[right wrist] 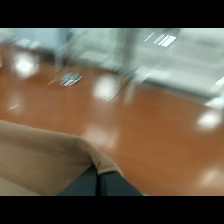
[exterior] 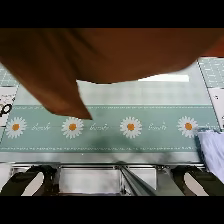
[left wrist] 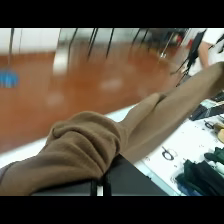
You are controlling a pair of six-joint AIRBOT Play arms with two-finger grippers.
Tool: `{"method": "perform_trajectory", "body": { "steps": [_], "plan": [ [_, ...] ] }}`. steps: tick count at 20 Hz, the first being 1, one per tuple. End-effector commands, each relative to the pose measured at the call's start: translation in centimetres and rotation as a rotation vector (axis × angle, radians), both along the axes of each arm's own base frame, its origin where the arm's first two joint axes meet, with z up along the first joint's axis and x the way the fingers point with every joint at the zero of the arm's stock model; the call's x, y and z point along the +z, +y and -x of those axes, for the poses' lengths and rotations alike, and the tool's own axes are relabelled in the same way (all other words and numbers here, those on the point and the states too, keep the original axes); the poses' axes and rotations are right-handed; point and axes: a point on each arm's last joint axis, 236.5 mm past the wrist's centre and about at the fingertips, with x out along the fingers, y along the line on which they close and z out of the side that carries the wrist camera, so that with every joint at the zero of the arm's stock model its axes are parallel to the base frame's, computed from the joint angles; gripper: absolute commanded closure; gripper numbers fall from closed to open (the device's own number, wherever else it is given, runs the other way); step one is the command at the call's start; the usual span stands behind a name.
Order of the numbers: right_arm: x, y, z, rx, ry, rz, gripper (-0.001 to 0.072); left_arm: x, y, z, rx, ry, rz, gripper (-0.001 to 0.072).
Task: Fold the shirts.
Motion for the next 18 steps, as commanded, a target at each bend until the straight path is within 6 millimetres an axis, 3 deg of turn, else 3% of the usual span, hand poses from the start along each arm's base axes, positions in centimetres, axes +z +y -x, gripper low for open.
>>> {"method": "perform_trajectory", "body": {
  "steps": [1,5,7,9,12,14,18],
  "plan": [
    [2.3,-1.5,5.8,-0.087,-0.103,0.037,0.0691,3.3,0.1,7.1,0.042,-0.164,-0.038,0.0688],
    [-1.1,-1.2,7.4,-0.072,0.030,0.079,0.0690,1.0,-0.3,10.5,0.029,-0.101,-0.095,0.0688],
    [-3.0,-1.8,6.9,-0.092,0.106,0.083,0.0690,-1.2,-0.6,10.9,0.003,-0.026,-0.145,0.0688],
    [-4.1,-1.8,6.1,-0.092,0.145,0.079,0.0690,-2.5,-0.5,9.8,-0.003,0.035,-0.141,0.0688],
    [-7.4,-0.7,3.8,-0.032,0.249,0.040,0.0691,-5.4,0.0,4.8,0.006,0.158,-0.094,0.0688],
    [-11.3,0.1,1.7,0.011,0.357,0.018,0.0691,-10.1,0.1,0.8,-0.013,0.308,-0.090,0.0688],
    [-20.9,-0.7,-4.6,-0.012,0.589,-0.022,0.0690,-21.4,0.3,-7.7,-0.057,0.598,-0.051,0.0688]
  ]
}}
